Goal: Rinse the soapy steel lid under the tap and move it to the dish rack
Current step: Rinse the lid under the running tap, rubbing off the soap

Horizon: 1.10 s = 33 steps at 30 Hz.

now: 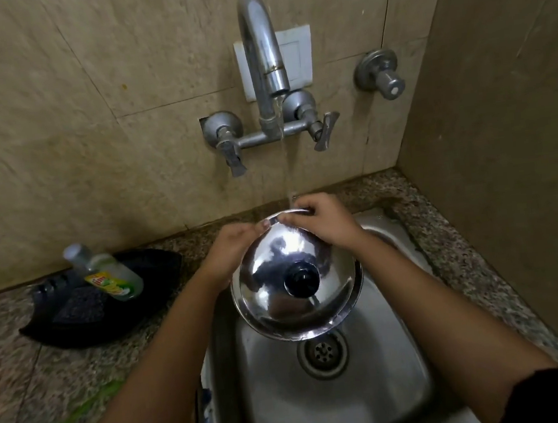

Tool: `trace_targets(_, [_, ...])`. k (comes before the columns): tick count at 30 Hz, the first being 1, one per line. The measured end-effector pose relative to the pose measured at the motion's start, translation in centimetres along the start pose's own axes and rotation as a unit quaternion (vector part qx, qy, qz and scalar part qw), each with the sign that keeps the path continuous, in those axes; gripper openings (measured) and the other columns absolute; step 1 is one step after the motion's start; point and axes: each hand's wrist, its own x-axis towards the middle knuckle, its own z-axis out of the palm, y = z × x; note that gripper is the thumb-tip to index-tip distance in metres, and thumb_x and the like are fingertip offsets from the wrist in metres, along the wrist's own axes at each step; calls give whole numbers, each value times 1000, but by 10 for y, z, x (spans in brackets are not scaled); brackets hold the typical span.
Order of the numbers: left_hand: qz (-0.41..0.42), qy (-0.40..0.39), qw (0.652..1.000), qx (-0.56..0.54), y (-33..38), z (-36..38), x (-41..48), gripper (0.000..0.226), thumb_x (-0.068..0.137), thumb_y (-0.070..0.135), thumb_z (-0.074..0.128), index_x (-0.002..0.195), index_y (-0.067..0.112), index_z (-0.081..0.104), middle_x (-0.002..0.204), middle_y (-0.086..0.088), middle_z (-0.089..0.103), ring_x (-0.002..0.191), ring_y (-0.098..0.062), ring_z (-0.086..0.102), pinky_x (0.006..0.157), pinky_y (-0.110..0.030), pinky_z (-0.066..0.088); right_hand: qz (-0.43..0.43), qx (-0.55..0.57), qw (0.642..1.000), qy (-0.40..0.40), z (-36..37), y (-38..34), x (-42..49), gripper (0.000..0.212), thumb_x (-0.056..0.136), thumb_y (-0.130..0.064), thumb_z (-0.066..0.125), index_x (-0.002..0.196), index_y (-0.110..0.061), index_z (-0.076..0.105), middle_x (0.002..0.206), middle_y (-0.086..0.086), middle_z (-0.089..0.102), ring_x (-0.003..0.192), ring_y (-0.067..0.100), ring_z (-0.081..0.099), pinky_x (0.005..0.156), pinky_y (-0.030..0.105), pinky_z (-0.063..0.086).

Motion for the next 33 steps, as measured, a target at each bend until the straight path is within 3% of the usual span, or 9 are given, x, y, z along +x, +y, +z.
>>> trace_targets(4, [-8,101,993,-68,-15,1,-2,43,84,43,66,77,0,68,72,-18,65,61,-25,59,61,-36,48,37,30,993,107,0,7,-2,37,76,-54,69,69,-18,68,66,1,69,66,14,63,65,38,51])
trace_targets(6, [-53,109,978,-170,-23,0,-4,33,86,38,65,89,7,73,88,-17,71,79,-28,67,75,-39,54,70,52,984,158,-2,16,-4,39,78,-55,66,75,-16,69,69,0,69,69,17,64,69,41,52])
trace_targets(12, [-37,38,998,-45,-6,5,-3,41,88,35,63,87,-5,68,73,-13,69,68,-24,63,66,-31,48,28,5,997,66,1,3,-7,34,77,-54,68,64,-23,64,62,-4,65,63,13,61,62,34,48])
trace_targets(15, [-30,99,993,-49,-13,5,-4,35,83,44,66,74,11,70,64,-4,66,60,-20,60,64,-31,46,17,5,996,92,5,-1,-4,35,75,-54,70,71,-19,68,65,-2,68,65,14,64,60,32,47])
trace_targets(19, [-41,191,966,-171,-31,2,-16,28,87,37,64,78,10,69,75,-9,66,69,-22,60,69,-35,49,51,91,987,123,8,11,-5,36,89,-45,58,68,-16,63,65,-1,63,65,16,58,66,33,44])
trace_targets(21, [-55,239,942,-230,-38,-4,-19,24,89,33,63,86,11,70,88,-9,69,82,-22,65,81,-36,53,127,224,960,111,11,15,-12,34,97,-38,48,75,-18,64,74,0,64,76,17,60,77,32,46])
trace_targets(25, [-85,317,898,-292,-46,-14,-18,26,89,38,61,90,13,68,99,-8,69,101,-27,64,90,-40,52,268,388,880,65,28,20,-23,45,99,-46,37,116,-13,64,110,9,69,103,25,64,94,40,50])
trace_targets(28, [-102,329,882,-321,-44,-11,-20,27,91,38,58,95,13,64,100,-6,66,93,-23,63,84,-38,51,283,475,830,73,41,14,-23,48,99,-47,35,118,-12,62,110,10,69,100,25,65,86,39,53])
trace_targets(33, [-108,324,884,-319,-34,14,-16,27,92,39,56,91,12,63,90,-4,66,82,-21,63,78,-34,50,322,423,824,197,37,21,-18,38,100,-33,40,104,-6,66,103,14,70,97,30,65,92,41,51])
